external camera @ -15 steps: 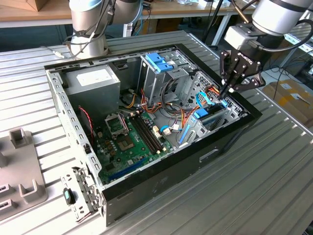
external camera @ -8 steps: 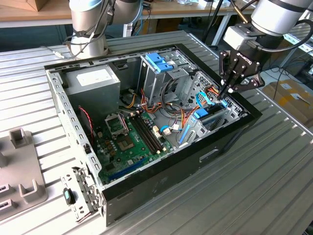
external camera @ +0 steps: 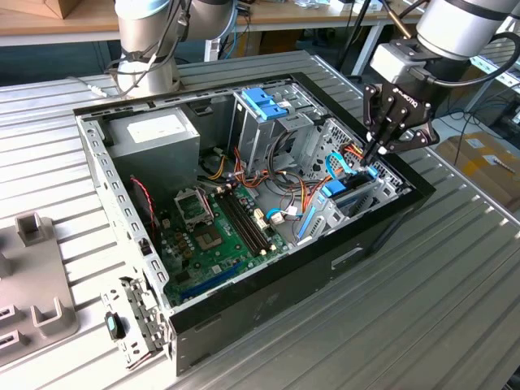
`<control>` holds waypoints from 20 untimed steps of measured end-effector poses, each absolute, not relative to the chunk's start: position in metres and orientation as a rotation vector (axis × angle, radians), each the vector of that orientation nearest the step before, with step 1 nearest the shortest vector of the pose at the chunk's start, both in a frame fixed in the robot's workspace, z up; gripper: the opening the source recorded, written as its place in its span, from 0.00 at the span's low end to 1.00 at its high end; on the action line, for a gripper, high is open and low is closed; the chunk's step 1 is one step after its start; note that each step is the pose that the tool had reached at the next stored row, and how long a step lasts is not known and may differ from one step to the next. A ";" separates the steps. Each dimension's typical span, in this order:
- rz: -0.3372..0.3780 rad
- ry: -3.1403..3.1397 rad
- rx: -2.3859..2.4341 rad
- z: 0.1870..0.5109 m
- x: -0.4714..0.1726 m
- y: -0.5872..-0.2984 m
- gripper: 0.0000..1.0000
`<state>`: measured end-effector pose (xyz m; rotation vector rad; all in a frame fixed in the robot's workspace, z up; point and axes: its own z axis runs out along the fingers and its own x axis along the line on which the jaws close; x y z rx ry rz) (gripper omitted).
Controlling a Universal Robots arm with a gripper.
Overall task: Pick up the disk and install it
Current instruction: 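Insert the second disk wire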
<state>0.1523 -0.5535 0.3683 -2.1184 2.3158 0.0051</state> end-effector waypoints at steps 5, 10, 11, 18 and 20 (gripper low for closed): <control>0.005 2.316 -2.118 0.368 0.150 -0.553 0.16; 0.005 2.316 -2.118 0.368 0.149 -0.553 0.16; 0.005 2.316 -2.118 0.368 0.149 -0.553 0.16; 0.005 2.316 -2.118 0.368 0.146 -0.553 0.16; 0.005 2.316 -2.118 0.368 0.146 -0.553 0.16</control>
